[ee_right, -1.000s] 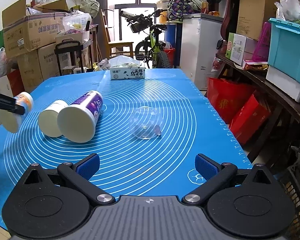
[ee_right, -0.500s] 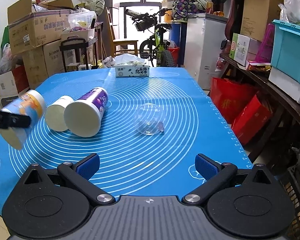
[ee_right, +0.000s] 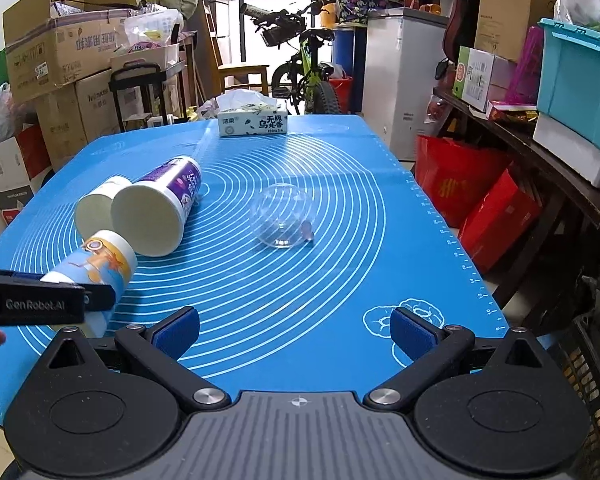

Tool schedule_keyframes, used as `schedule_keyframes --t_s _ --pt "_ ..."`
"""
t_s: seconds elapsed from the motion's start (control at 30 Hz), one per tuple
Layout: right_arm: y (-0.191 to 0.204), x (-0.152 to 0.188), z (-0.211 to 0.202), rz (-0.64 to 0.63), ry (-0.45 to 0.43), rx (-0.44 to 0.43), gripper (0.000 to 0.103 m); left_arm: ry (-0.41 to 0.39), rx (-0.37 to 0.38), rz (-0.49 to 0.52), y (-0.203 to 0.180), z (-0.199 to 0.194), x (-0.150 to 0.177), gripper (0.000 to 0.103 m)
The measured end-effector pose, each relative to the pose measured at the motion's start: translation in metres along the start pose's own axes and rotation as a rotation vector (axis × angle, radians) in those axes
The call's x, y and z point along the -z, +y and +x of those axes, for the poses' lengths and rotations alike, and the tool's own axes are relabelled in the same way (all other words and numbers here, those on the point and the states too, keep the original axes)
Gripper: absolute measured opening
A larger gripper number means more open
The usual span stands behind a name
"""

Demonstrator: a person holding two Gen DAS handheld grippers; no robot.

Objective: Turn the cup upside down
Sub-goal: 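Lift the blue cartoon cup with the left tool toward the right tool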

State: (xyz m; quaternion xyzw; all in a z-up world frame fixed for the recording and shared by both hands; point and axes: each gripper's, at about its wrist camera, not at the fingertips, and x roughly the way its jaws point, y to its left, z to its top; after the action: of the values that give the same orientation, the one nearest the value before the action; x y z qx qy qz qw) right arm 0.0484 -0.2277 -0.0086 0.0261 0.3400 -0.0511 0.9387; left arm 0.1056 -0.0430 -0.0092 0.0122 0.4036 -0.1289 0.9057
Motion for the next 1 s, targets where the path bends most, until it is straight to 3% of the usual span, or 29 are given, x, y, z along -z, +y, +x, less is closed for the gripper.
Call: schedule_keyframes --t_s 0.1,0.2,0.4,1.0 --pt "0.001 0.001 0.001 -0.003 0.005 -0.002 0.103 0.014 -0.010 0.010 -0.001 0.003 0.003 0.064" --pt "0.001 0.001 0.003 -0.002 0.012 -0.002 0.103 0.023 -0.014 0.011 -0.001 0.006 0.006 0.076" --pt "0.002 0.001 0.004 -0.004 0.015 0.001 0.103 0.005 -0.022 0.027 -0.003 0.003 0.009 0.082" --pt "0.003 0.001 0.001 0.004 0.003 -0.018 0.103 -0.015 -0.032 0.056 -0.001 -0.006 0.005 0.087"
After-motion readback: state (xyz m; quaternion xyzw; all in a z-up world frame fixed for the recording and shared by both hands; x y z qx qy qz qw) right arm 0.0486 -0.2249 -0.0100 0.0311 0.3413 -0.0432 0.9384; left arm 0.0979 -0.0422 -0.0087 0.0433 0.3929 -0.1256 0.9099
